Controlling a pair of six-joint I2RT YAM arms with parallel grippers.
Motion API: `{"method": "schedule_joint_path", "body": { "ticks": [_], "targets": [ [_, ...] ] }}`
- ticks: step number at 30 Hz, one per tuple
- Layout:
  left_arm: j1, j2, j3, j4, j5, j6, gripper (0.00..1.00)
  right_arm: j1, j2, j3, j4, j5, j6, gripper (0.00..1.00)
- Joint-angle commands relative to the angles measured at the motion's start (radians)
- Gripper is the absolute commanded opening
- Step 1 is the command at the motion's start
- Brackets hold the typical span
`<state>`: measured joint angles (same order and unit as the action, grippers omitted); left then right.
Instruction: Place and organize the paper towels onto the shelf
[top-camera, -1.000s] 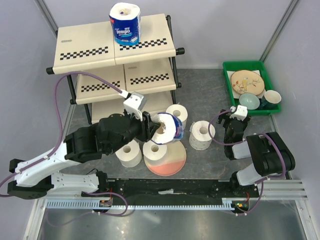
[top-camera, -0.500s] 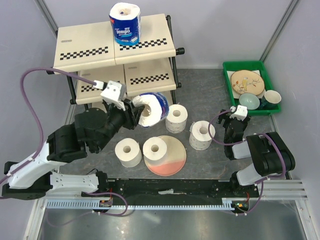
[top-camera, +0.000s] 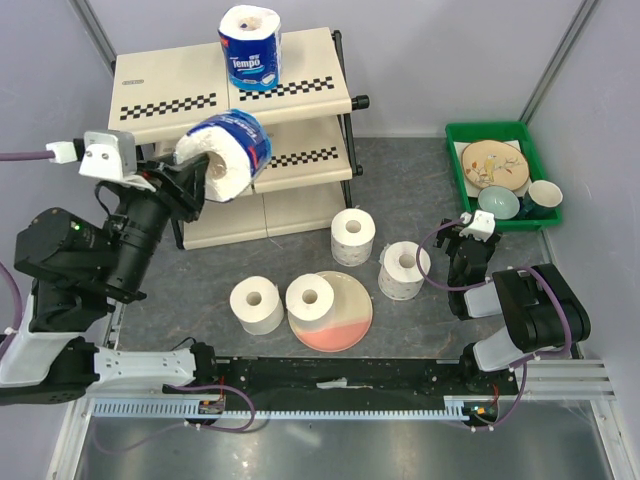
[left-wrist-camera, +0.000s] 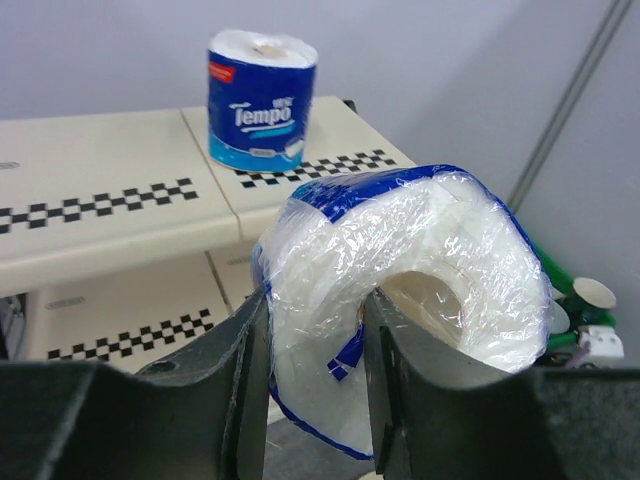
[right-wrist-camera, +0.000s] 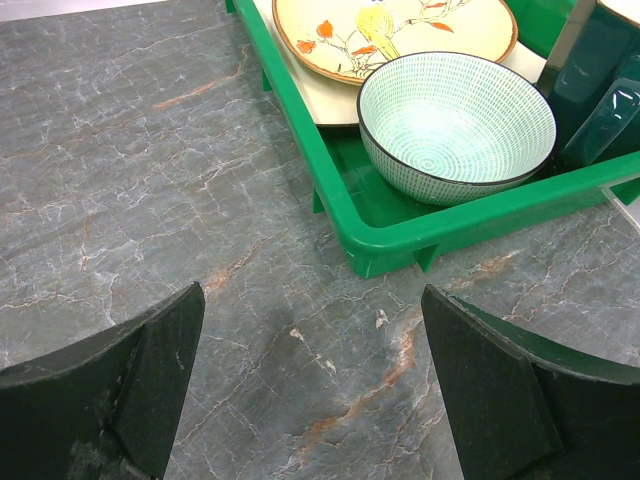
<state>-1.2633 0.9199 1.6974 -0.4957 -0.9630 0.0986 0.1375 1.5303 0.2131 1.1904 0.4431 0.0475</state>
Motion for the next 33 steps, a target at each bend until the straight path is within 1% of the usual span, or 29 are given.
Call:
{"method": "schedule_joint_path", "body": {
  "ticks": [1, 2, 3, 5, 7, 12, 14, 18, 21, 33],
  "targets": [
    [-0.002, -0.035, 0.016, 0.273, -0.126, 0.311, 0.34, -0.001, -0.002, 0.012, 0.031, -0.006, 0.0, 0.98],
    [-0.002, -0.055, 0.01, 0.354, -0.134, 0.35, 0.34, -0.003, -0.002, 0.012, 0.031, -0.004, 0.002, 0.98],
    [-0.002, -0.062, 0.005, 0.397, -0.138, 0.43, 0.34, -0.003, -0.002, 0.014, 0.031, -0.006, 0.0, 0.98],
    [-0.004, -0.059, 0.01, 0.478, -0.151, 0.501, 0.34, -0.001, -0.002, 0.012, 0.031, -0.006, 0.0, 0.98],
    [-0.002, -0.041, 0.043, 0.491, -0.152, 0.568, 0.34, -0.003, -0.002, 0.012, 0.031, -0.006, 0.0, 0.98],
    [-0.002, 0.025, 0.068, 0.662, -0.134, 0.752, 0.36, -0.003, -0.002, 0.012, 0.031, -0.006, 0.0, 0.98],
    [-0.002, 0.048, 0.094, 0.664, -0.12, 0.76, 0.36, -0.003, -0.002, 0.012, 0.031, -0.006, 0.0, 0.98],
    [-0.004, 0.111, 0.172, 0.615, -0.097, 0.739, 0.36, -0.003, -0.004, 0.012, 0.031, -0.006, 0.002, 0.98],
    [-0.002, 0.157, 0.194, 0.605, -0.098, 0.742, 0.36, -0.001, -0.004, 0.012, 0.031, -0.006, 0.002, 0.98],
    [0.002, 0.211, 0.179, 0.632, -0.083, 0.747, 0.36, -0.003, -0.002, 0.012, 0.031, -0.004, 0.0, 0.98]
  ]
}}
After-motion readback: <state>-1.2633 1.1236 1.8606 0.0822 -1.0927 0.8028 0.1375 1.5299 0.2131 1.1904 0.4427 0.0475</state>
